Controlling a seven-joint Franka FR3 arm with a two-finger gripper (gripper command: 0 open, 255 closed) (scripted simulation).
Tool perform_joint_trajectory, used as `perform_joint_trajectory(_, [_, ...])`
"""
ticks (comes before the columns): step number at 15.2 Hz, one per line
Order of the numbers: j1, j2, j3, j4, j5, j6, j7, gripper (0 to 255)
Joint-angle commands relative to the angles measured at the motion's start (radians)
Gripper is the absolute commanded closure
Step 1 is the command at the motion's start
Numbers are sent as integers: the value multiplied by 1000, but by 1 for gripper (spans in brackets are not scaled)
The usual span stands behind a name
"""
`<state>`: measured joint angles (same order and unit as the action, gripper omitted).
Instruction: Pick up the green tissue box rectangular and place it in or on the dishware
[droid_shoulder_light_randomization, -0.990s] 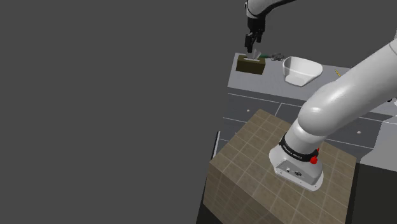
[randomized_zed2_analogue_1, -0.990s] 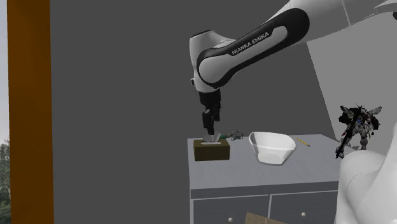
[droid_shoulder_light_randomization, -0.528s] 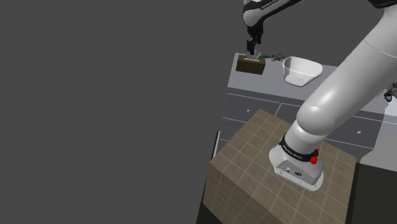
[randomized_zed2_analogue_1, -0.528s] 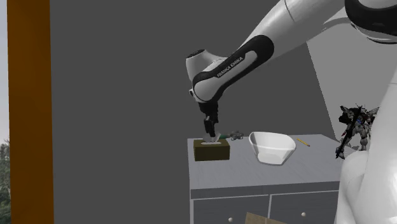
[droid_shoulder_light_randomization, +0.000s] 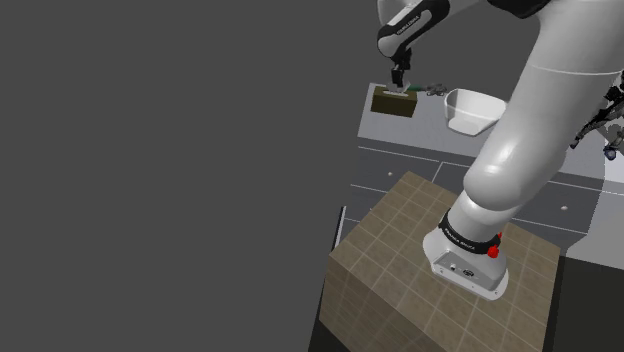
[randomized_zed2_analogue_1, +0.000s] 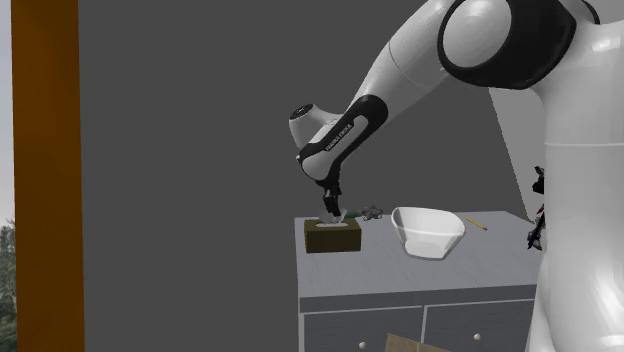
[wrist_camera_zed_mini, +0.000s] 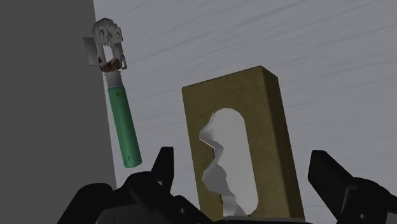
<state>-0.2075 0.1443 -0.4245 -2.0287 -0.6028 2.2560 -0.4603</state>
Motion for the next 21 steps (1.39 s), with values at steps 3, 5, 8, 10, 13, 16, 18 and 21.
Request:
perform_joint_trajectory(3, [-25,90,-13,59,-10,45,-30,0])
perform_joint_trajectory(5, [-34,108,-16,57,-9,68,-30,0])
perform_joint_trajectory(8, [-48,137,-21,56,-8,103,-31,0])
perform_joint_trajectory(10, [-56,152,-23,57,-7,120,-32,0])
perform_joint_trajectory(13, [-56,152,-23,57,-7,120,-32,0])
perform_joint_trajectory(16, [-56,152,-23,57,-7,120,-32,0])
perform_joint_trajectory(18, [-56,152,-23,57,-7,120,-32,255])
perform_joint_trajectory(21, [-56,152,-23,57,-7,120,-32,255])
